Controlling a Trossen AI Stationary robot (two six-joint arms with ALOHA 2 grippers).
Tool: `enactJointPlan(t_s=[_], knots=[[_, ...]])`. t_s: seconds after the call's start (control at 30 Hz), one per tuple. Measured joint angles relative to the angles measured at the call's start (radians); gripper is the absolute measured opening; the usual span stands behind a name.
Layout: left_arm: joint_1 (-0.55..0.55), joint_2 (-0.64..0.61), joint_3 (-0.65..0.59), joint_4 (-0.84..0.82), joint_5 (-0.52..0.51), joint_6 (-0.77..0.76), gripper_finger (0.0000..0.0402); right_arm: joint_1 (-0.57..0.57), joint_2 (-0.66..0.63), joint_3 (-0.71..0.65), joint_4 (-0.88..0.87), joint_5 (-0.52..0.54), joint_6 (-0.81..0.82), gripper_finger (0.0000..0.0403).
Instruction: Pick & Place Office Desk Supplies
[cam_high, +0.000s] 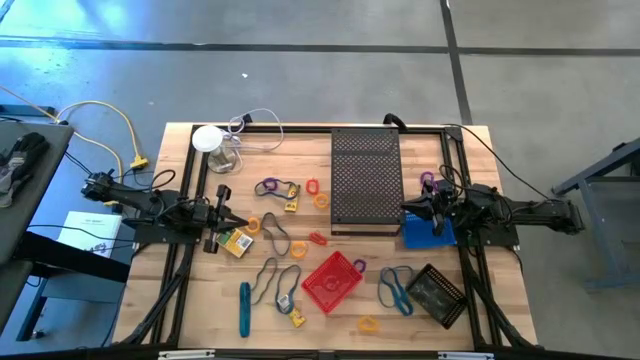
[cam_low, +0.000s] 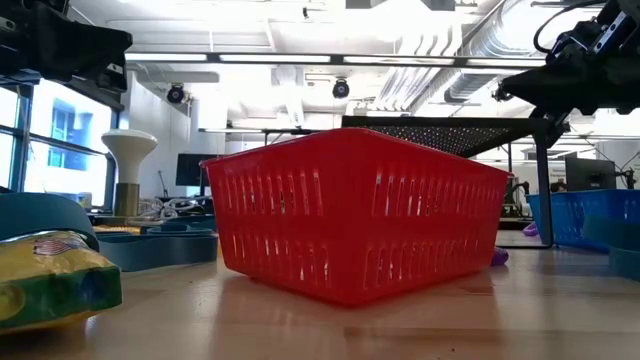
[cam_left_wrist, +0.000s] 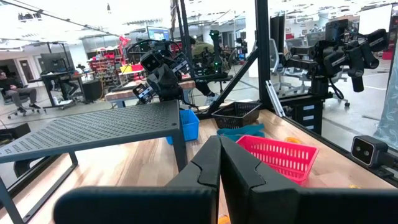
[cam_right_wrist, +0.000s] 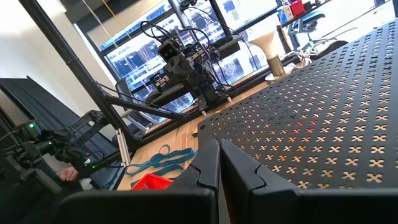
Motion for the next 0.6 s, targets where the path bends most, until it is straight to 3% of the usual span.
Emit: enactJointPlan(t_s=[0.6], knots=[[0.000,0.000,0.000,0.000,0.000,0.000,0.0000,0.000,0.000,0.000,0.000,0.002,0.000,0.0002]])
